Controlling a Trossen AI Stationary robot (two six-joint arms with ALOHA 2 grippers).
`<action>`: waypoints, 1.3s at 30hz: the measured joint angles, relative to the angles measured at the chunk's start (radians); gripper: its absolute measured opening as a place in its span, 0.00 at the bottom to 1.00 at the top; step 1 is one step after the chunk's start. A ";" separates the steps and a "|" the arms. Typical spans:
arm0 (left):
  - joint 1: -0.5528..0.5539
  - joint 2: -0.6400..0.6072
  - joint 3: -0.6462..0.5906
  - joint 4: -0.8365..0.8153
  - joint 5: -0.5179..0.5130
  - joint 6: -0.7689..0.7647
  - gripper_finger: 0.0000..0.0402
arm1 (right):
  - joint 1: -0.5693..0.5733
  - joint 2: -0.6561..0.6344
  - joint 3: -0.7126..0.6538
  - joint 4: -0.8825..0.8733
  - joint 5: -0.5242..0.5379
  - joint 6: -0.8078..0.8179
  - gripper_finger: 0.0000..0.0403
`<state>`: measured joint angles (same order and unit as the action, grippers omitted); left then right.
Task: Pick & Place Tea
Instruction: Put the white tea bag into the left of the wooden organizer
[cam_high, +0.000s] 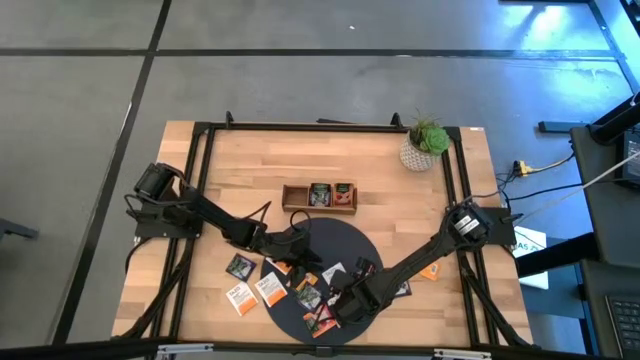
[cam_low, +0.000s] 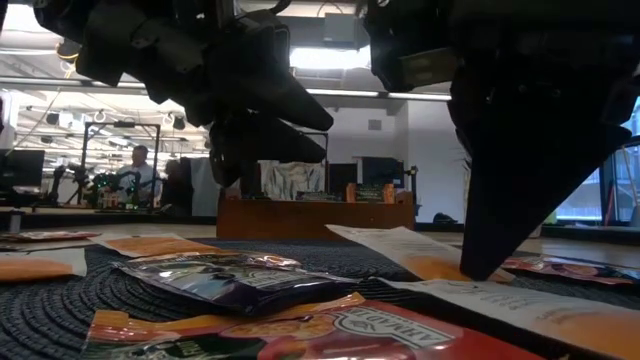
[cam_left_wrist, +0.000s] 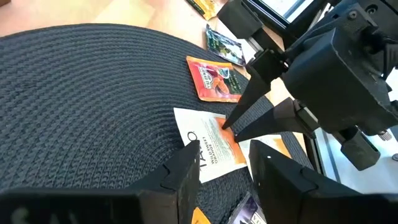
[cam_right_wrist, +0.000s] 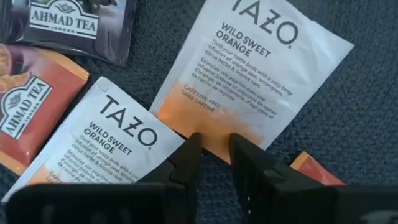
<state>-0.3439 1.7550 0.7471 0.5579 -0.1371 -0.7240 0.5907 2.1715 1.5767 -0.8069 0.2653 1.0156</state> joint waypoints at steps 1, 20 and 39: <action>0.000 0.000 0.000 0.000 0.000 -0.008 0.34 | 0.000 0.000 -0.002 0.001 0.000 0.000 0.22; 0.049 0.015 0.000 -0.013 0.020 -0.225 0.33 | 0.000 0.001 -0.005 0.004 -0.001 -0.006 0.22; 0.060 0.203 0.112 0.005 0.084 -0.308 0.32 | -0.001 0.002 -0.006 0.008 0.000 -0.023 0.22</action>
<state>-0.2836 1.9584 0.8587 0.5628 -0.0530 -1.0315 0.5897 2.1735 1.5703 -0.7986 0.2657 0.9923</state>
